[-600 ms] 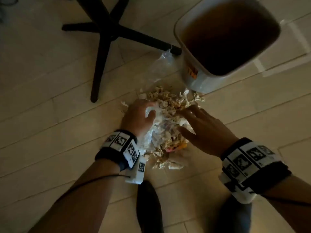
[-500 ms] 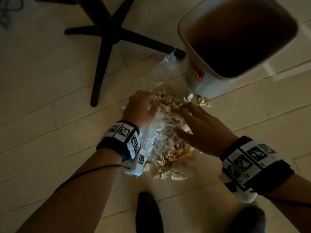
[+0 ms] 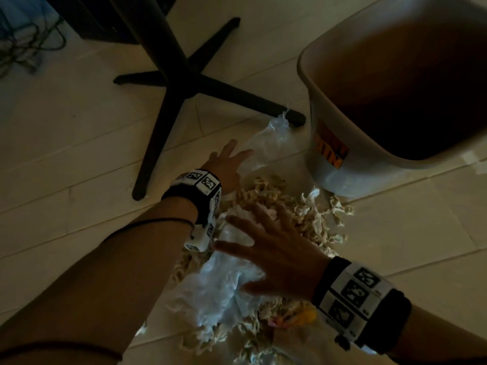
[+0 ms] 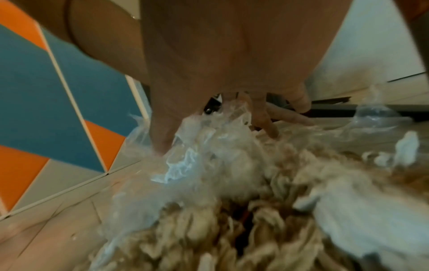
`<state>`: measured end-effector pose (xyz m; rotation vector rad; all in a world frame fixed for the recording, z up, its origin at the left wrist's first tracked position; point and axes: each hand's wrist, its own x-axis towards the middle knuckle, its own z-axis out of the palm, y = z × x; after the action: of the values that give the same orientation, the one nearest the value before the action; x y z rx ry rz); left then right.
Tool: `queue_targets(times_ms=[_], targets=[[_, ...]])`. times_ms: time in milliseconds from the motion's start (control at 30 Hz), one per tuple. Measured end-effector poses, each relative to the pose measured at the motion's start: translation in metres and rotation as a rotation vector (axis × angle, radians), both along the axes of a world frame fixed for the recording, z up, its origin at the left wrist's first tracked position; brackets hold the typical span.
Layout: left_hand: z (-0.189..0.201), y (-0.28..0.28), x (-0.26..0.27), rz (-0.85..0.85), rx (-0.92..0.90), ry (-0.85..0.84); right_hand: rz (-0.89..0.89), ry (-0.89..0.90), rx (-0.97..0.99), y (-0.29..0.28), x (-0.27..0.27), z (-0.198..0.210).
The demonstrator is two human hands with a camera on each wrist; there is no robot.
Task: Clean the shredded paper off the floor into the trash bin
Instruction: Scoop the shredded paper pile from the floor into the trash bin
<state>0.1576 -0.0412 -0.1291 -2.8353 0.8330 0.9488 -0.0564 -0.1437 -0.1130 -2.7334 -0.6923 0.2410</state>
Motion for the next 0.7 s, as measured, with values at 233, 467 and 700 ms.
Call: queue_targets(times_ms=[233,467,700], targets=[[-0.010,-0.003,0.006,-0.182,0.127,-0.007,-0.028,-0.030,0.012,0.007,0.001,-0.014],[-0.002,0.009,-0.016,-0.105,0.062,-0.096,-0.087,-0.153,0.075,0.007,-0.008,-0.007],[0.045,0.033,-0.025,0.126,-0.310,-0.097,-0.229,-0.194,0.280,-0.007,-0.013,0.018]])
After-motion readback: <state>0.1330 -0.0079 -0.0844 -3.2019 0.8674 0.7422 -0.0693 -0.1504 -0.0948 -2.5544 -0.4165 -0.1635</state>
